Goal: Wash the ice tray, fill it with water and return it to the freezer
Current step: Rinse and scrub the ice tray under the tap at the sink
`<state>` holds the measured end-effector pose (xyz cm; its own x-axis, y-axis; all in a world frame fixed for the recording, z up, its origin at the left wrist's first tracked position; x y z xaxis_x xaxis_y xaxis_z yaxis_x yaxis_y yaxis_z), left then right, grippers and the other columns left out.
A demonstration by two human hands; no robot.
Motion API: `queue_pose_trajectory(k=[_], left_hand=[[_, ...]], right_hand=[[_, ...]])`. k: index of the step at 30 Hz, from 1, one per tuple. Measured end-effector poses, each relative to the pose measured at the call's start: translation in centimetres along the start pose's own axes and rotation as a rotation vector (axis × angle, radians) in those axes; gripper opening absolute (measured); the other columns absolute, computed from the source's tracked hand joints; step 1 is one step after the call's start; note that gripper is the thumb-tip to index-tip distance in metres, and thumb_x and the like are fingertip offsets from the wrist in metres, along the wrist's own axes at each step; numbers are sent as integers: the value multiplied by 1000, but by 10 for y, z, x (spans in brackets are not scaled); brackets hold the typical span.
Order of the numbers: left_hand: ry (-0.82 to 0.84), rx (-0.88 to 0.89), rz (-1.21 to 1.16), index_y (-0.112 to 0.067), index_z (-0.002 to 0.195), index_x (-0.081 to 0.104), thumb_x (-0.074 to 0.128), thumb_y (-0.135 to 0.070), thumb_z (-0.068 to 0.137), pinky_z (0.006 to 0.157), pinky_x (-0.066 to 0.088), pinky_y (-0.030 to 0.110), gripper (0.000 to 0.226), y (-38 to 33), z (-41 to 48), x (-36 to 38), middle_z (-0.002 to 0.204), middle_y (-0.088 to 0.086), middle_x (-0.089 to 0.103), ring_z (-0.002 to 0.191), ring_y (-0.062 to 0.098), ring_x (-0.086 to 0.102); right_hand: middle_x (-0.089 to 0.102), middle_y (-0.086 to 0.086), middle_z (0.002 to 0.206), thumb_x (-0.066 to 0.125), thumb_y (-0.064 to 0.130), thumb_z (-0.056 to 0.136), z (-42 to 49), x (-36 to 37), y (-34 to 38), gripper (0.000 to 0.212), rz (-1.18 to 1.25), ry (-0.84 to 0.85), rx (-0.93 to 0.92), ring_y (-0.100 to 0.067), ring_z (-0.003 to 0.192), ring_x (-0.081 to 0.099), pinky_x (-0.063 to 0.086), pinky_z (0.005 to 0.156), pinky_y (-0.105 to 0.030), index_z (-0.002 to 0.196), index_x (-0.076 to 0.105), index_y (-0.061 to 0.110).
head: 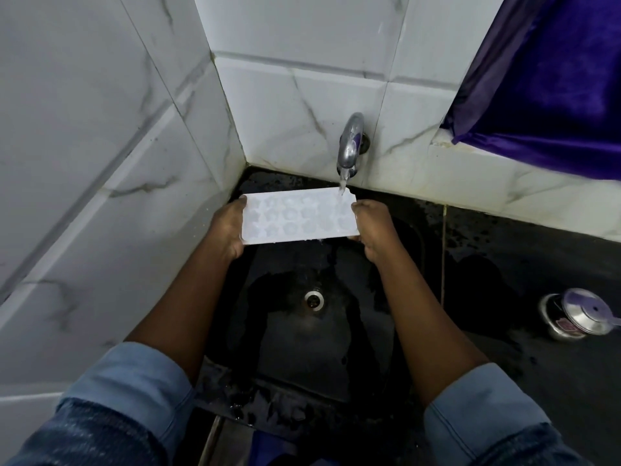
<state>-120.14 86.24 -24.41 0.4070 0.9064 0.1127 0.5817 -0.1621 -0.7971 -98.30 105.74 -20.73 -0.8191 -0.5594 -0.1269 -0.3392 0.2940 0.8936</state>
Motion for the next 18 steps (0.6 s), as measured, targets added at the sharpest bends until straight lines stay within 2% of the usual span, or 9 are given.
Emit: queue_pose_trajectory(k=[5,9,14,16,18], left_hand=[[-25,15,-1,-5,132,68,54,-34,109,86,61,50,39,13,-3,-19,122,17,75,105,38,74],[-35,-1,26,-11,114,71,51,-36,111,77,60,44,32,26,-13,-20,111,14,76,91,32,74],[11,0,32,-9,124,70,48,-38,112,68,60,39,39,43,-18,-22,115,16,75,94,33,74],[34,-8,33,-7,127,70,48,-39,111,77,61,42,42,51,-20,-19,120,18,75,103,36,74],[33,0,31,-7,122,72,51,-37,110,82,60,46,39,57,-22,-15,121,19,75,105,38,73]], right_hand=[[73,-10,102,52,15,105,-10,11,-11,23,-45,40,20,-24,85,70,52,55,-29,90,70,14],[72,-13,102,53,16,106,-16,7,-24,23,-58,44,36,-24,83,69,51,53,-28,90,70,15],[72,-10,100,54,16,107,-24,-3,-37,23,-49,32,47,-25,86,71,52,55,-29,88,69,16],[71,-10,96,54,15,107,-27,-8,-41,25,-46,22,49,-25,83,70,54,58,-31,86,68,16],[72,-12,99,55,17,106,-28,-15,-46,22,-47,10,62,-28,88,71,56,61,-33,90,69,16]])
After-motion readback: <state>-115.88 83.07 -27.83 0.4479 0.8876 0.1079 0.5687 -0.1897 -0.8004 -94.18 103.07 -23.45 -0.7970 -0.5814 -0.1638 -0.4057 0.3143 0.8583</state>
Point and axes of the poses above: each hand's wrist, its own z-axis towards the middle knuckle, its own x-axis out of the palm, y = z × x, the point moved 5 cm from there along z, towards the middle knuckle
